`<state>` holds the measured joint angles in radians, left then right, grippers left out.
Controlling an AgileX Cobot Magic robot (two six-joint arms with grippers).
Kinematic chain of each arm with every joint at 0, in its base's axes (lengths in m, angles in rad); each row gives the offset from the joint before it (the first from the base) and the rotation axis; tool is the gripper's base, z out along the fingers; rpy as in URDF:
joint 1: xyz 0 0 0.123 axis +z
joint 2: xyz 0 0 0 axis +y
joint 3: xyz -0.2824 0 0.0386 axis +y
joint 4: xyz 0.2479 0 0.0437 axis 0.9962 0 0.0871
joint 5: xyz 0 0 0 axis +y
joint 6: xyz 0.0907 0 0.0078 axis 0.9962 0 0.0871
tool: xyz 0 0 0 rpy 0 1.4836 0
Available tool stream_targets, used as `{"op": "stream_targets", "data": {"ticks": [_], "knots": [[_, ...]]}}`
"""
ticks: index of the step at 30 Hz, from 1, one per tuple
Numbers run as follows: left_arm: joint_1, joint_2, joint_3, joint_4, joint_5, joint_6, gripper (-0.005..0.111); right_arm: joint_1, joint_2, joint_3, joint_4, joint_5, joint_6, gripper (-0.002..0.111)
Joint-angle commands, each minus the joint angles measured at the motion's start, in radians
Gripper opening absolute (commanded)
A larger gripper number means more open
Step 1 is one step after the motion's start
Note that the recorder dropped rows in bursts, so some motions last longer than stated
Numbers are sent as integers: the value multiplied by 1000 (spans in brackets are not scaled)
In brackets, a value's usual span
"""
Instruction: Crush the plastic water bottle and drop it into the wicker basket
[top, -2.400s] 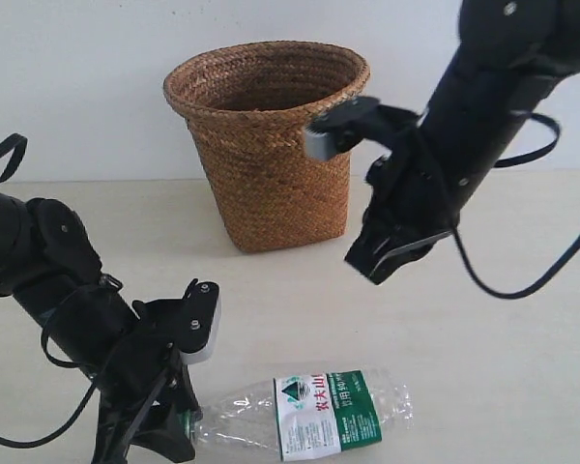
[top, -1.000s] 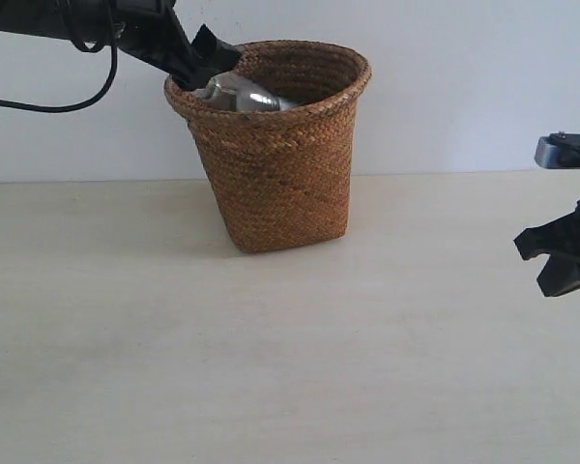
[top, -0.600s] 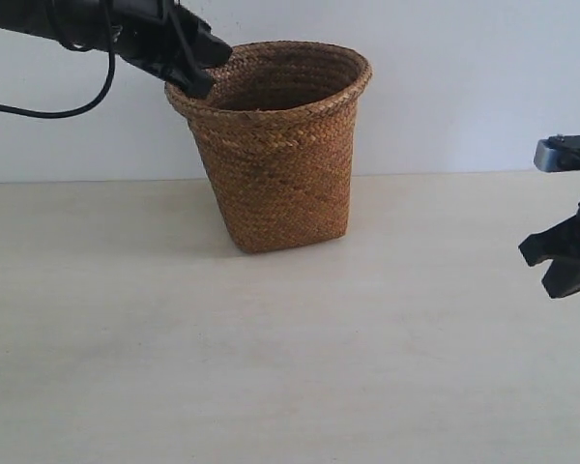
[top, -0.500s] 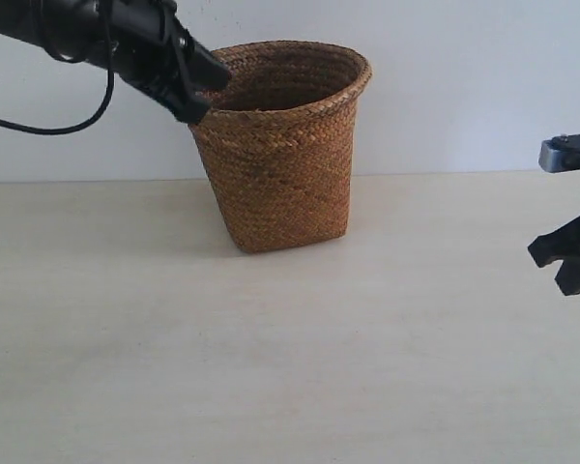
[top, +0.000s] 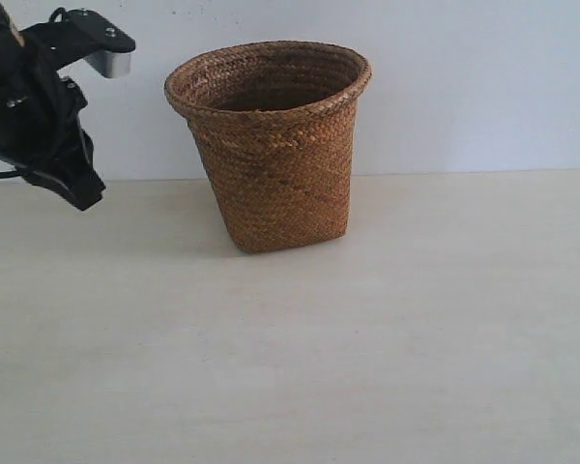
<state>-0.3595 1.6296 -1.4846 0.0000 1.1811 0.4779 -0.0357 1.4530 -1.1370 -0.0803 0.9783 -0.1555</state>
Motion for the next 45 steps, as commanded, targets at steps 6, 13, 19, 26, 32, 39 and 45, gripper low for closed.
{"op": "stream_targets", "data": {"ticks": [6,13,19,26,32,39,45], "knots": [[-1,-222,182,0,-84,-183,4,-4,-295,192,-14,-127,26,0],[-1,-437,406,-15,-251,-202,4,-4,-510,337,19,-252,28,0],[-1,-623,589,-19,-410,-247,4,-4,-681,461,55,-383,28,0],[-1,-815,817,-22,-640,-299,4,-4,-840,570,80,-499,28,0],[-1,-969,953,-45,-819,-363,4,-4,-992,685,86,-618,23,0],[-1,-1111,1068,-45,-873,-439,4,-4,-1193,765,204,-696,27,0],[-1,-1261,1219,-45,-1012,-444,4,-4,-1379,780,250,-747,1,0]]}}
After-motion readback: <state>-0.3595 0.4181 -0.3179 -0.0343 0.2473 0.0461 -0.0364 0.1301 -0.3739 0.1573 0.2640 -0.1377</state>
